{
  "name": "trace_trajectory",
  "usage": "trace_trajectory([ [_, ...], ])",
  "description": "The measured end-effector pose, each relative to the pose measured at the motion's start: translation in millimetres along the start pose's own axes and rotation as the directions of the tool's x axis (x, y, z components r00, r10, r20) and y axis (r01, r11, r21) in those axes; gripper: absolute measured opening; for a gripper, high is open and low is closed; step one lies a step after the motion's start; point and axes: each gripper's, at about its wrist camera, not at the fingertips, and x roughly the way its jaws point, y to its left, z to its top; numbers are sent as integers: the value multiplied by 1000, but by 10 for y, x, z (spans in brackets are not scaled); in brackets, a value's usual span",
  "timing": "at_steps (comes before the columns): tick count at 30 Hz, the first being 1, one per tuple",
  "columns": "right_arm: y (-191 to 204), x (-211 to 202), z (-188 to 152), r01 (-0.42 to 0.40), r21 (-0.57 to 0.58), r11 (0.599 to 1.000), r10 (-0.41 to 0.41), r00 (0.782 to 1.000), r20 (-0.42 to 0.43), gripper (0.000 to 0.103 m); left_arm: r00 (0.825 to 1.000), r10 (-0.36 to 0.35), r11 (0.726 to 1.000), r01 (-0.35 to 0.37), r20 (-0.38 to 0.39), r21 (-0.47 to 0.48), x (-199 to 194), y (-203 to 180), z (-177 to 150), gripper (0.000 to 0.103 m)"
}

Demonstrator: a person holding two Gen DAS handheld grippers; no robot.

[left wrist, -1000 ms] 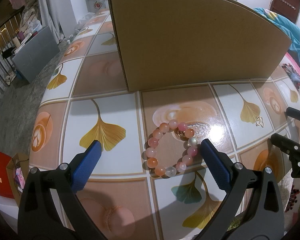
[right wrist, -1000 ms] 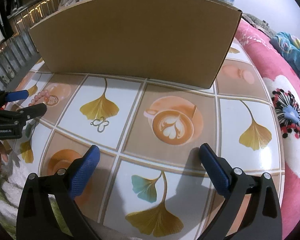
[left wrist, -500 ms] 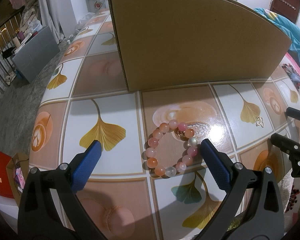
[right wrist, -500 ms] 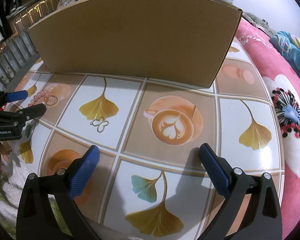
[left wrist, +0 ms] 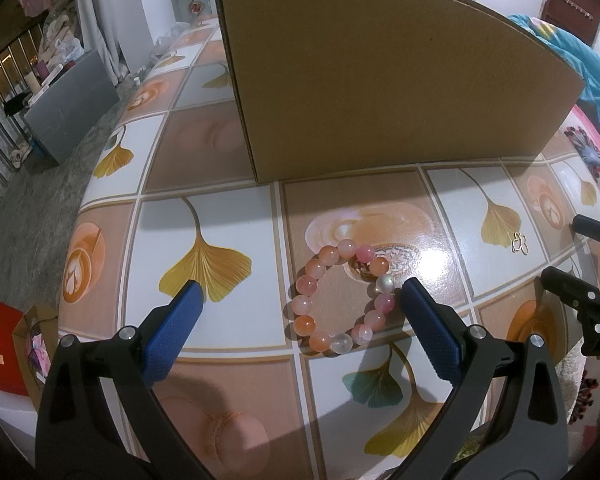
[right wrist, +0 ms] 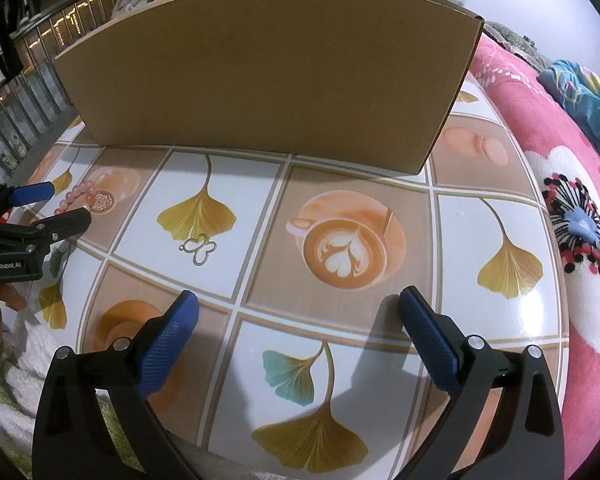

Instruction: Organize jewelry

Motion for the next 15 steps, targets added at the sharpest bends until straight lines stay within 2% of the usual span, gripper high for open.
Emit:
trace_trajectory([
  [8,-4,-2,7,0,1,1000,0,1000,-1,97,1000,1,1000,0,13,-2,2,-2,-6,96],
  [15,-4,-7,-12,5,10,1000,-5,1000,9,97,994,-2,1000,1,106,8,-63,-9,-172,96],
])
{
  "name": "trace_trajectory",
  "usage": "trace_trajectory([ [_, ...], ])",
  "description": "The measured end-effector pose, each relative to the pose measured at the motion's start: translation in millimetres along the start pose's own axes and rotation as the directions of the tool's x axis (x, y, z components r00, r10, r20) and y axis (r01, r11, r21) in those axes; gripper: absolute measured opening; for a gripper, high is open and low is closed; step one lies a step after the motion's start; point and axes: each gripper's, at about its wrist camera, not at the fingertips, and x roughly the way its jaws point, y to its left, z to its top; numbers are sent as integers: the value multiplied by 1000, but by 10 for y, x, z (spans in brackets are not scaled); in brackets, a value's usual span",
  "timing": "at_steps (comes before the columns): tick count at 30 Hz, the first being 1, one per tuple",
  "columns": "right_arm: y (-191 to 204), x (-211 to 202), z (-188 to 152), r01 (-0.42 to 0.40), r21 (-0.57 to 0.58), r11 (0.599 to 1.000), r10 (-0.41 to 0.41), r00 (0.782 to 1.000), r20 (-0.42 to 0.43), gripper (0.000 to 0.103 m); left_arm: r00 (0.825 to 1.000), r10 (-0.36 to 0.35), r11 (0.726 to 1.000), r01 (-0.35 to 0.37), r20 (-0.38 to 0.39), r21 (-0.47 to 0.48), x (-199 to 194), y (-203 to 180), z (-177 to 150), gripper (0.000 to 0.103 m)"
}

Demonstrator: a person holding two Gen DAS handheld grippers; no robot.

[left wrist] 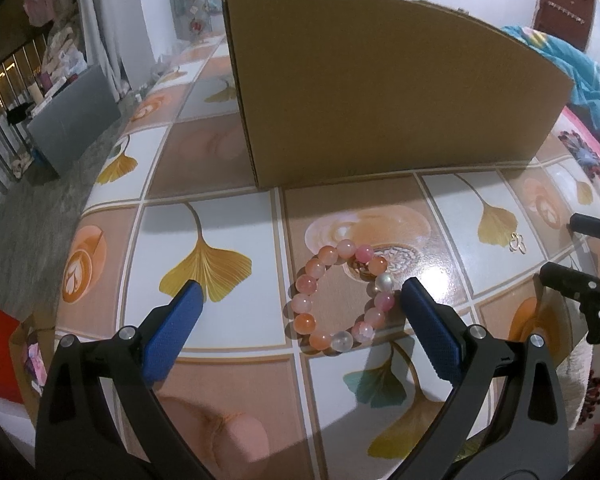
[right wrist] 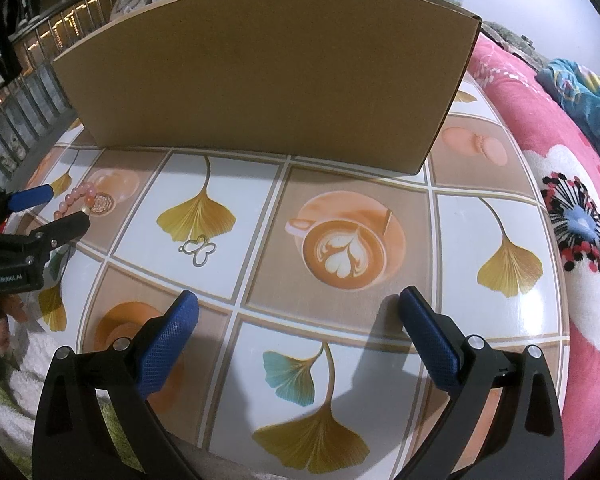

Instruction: Organize jewelry

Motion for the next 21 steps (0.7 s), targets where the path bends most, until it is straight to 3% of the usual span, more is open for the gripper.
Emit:
trace_trajectory([
  [7,20,-21,-59,4,8,1000,-5,999,43,97,998,-49,999,48,50,16,-96,72,-106,96],
  [10,27,-24,-81,6,10,1000,-6,998,60,97,981,-161,987,162,106,-7,-243,156,-146,96],
  [13,40,-28,-94,3,9,1000,-3,997,74,97,962,-227,974,220,153,60,-409,86,-135,95],
  [16,70,-25,-83,-4,-1,1000,4,997,78,97,947,-294,953,280,126,118,-495,-20,-112,95],
  [18,97,-23,-81,-9,-6,1000,9,997,80,97,949,-292,950,274,118,149,-496,-83,-103,94],
  [20,120,-30,-80,-9,-5,1000,9,996,83,97,955,-275,950,253,108,181,-482,-157,-108,86],
  [21,126,-34,-88,-11,-3,1000,12,996,86,97,958,-269,949,246,97,195,-465,-189,-113,77],
])
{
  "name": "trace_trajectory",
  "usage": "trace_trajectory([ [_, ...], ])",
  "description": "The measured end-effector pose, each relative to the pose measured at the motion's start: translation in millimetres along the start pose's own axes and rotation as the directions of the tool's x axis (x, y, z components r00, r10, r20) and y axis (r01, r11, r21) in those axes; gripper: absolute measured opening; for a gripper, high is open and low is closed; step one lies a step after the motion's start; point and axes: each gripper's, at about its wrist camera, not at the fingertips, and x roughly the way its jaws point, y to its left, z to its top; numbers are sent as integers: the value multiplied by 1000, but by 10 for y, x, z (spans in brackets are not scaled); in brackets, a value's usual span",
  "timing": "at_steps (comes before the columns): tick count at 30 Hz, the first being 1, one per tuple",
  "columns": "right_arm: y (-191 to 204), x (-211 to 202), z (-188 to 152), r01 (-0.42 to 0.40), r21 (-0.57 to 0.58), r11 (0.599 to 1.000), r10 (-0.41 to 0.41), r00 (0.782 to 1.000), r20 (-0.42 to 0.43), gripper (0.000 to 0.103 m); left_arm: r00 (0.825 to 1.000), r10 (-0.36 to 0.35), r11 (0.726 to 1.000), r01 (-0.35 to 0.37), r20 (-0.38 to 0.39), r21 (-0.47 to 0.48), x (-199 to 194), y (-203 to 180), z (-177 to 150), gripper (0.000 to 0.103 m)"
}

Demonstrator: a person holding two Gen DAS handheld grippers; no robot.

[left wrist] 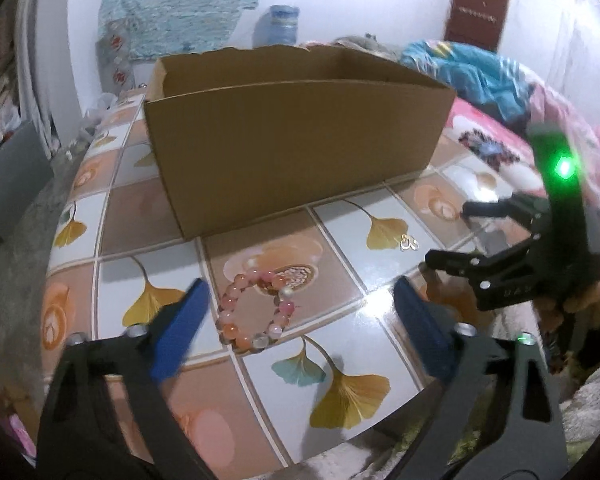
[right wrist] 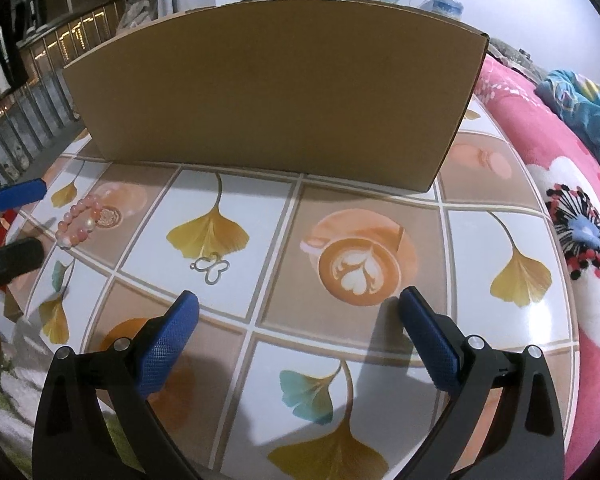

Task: Organize jewelry
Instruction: 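Close the left tool on the pink bead bracelet while the right tool closes on the gold butterfly earring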

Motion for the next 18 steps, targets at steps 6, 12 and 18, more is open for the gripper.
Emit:
trace_trajectory([
  [6,-76,-83,1,-65,60,996,63,998,22,85,997,19,1000,-19,-70,13,153,43,62,51],
  [12,-64,-186,-15,-140,79,987,135,989,57,74,985,57,998,-55,-163,12,332,60,76,46],
  [18,-5,-225,24,-192,57,980,188,980,72,56,985,83,996,-84,-152,-3,387,76,79,32],
])
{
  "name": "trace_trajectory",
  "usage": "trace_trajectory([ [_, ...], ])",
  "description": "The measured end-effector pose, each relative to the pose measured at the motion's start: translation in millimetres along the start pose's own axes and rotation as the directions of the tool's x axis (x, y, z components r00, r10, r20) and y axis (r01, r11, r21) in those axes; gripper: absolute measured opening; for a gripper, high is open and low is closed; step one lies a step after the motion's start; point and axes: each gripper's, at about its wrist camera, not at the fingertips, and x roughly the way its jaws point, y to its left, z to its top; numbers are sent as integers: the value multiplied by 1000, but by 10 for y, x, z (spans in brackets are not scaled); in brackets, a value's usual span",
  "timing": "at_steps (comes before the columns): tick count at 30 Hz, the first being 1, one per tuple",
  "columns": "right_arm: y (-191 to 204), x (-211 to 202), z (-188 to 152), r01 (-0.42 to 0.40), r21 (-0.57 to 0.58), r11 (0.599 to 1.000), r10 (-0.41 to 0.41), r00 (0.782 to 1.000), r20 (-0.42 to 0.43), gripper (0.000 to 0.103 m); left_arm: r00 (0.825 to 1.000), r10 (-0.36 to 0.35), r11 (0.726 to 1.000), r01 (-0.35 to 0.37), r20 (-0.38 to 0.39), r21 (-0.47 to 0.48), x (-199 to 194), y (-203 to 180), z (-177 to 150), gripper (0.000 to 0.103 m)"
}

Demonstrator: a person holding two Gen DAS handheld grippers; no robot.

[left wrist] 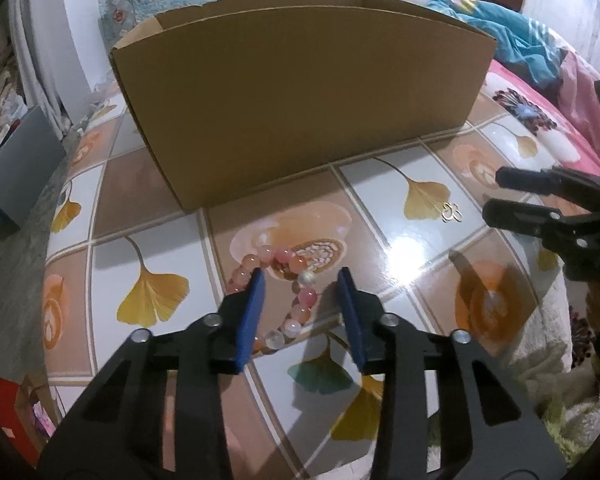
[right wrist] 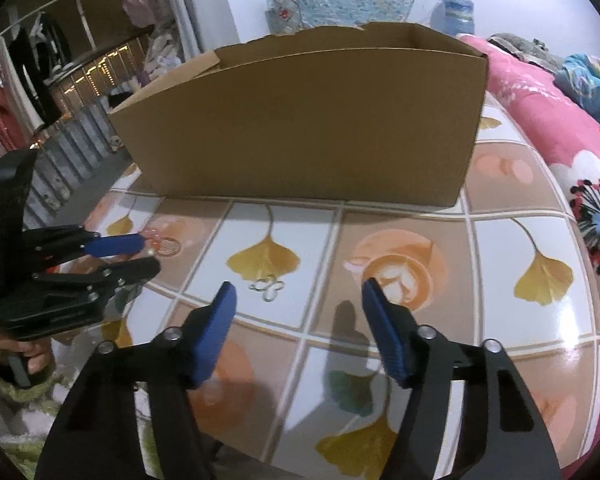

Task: Organize jewelry
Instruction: 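Close the left tool on the pink bead bracelet while the right tool closes on the gold butterfly earring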

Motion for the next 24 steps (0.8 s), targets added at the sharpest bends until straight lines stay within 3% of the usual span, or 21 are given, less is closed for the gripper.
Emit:
trace_trajectory([
  [7,191,130,9,-6,1,1000,6,999,-34,43,1000,-11,1000,11,29,-11,2,38,-16,27],
  [16,356,272,73,116,-88,989,-120,992,-33,41,999,-32,999,32,43,7,-22,60,-40,27],
  [21,328,288,113,112,-131,985,-119,992,-46,31,998,-36,999,35,48,11,-30,75,-52,27],
  [24,337,301,133,104,-161,982,-115,992,-60,30,998,-39,999,39,46,10,-30,83,-48,27],
])
